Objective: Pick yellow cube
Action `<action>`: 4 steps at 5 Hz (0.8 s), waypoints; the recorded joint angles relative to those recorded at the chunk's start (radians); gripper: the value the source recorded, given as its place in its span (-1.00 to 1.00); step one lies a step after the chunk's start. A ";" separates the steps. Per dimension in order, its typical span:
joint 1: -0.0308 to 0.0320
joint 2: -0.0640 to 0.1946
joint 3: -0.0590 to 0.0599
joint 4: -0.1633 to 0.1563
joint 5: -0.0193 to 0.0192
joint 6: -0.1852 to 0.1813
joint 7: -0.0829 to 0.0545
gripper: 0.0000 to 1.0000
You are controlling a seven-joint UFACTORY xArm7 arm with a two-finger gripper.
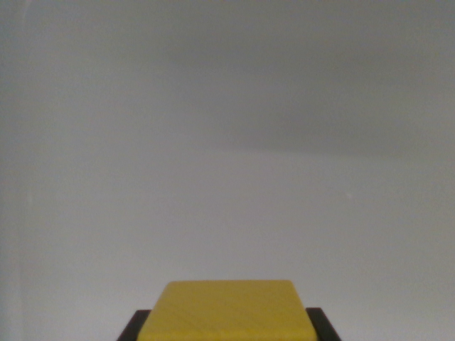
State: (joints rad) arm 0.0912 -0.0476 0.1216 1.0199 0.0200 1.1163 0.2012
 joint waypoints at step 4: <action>-0.0017 -0.041 0.001 0.041 0.0059 0.082 -0.004 1.00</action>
State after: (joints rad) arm 0.0895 -0.0890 0.1222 1.0605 0.0258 1.1980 0.1974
